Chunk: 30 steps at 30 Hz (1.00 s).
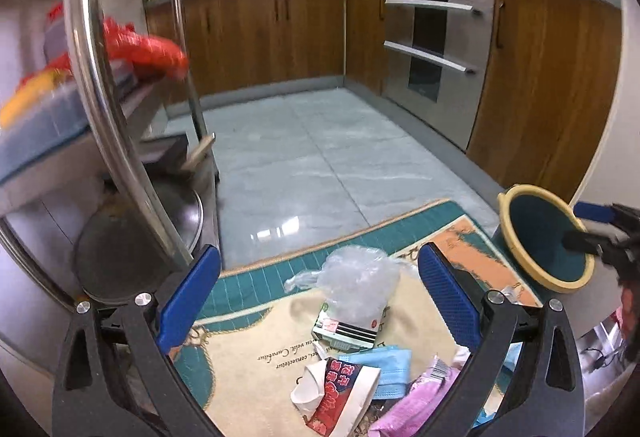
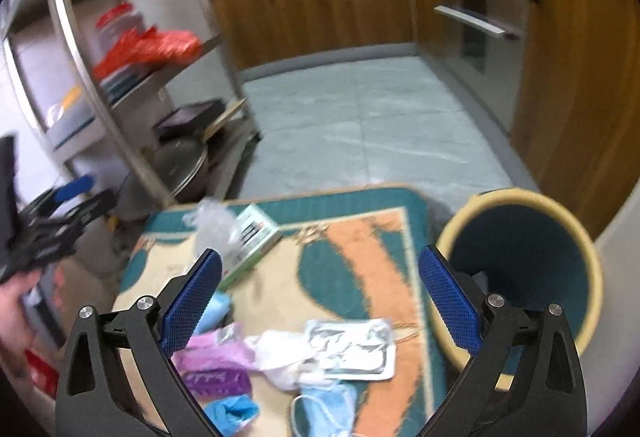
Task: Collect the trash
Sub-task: 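Grasp the white tissue with the right gripper while the left grasps the clear plastic bag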
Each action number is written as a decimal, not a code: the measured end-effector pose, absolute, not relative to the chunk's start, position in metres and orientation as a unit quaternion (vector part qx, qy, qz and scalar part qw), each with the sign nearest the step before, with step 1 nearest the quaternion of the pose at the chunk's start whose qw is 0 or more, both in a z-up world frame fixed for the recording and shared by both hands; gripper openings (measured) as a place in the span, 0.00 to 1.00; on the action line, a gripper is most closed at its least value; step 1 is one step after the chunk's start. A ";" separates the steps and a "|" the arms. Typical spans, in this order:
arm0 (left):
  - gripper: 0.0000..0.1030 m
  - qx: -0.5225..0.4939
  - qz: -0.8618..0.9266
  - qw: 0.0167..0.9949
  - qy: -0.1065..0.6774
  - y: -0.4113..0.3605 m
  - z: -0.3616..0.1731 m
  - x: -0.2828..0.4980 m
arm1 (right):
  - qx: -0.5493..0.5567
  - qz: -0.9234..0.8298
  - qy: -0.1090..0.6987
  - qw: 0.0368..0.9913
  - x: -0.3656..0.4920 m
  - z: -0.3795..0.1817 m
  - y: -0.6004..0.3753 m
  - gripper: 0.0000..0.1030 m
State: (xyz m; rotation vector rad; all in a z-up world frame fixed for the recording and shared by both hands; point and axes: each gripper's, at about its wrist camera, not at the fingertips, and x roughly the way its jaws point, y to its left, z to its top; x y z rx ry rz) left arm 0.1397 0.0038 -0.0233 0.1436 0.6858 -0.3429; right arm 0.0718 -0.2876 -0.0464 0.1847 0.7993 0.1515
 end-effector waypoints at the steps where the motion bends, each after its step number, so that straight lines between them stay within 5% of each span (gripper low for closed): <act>1: 0.94 0.068 -0.171 0.922 0.339 0.002 -0.027 0.143 | 0.084 0.083 0.389 0.914 0.069 -0.050 -0.282 0.95; 10: 0.94 0.054 -0.196 0.906 0.370 -0.019 -0.050 0.161 | -0.008 0.160 0.491 0.856 0.076 -0.122 -0.235 0.88; 17: 0.75 0.069 -0.200 0.883 0.418 -0.041 -0.085 0.174 | -0.025 0.175 0.555 0.813 0.078 -0.155 -0.224 0.56; 22: 0.75 0.077 -0.211 0.870 0.439 -0.057 -0.107 0.183 | -0.020 0.184 0.566 0.803 0.081 -0.165 -0.218 0.44; 24: 0.75 0.089 -0.206 0.863 0.453 -0.062 -0.118 0.187 | -0.015 0.196 0.569 0.799 0.081 -0.165 -0.215 0.31; 27: 0.46 0.114 -0.202 0.846 0.480 -0.066 -0.134 0.190 | -0.018 0.209 0.562 0.800 0.080 -0.161 -0.212 0.24; 30: 0.29 0.128 -0.205 0.845 0.476 -0.067 -0.136 0.187 | -0.015 0.220 0.557 0.801 0.081 -0.156 -0.214 0.22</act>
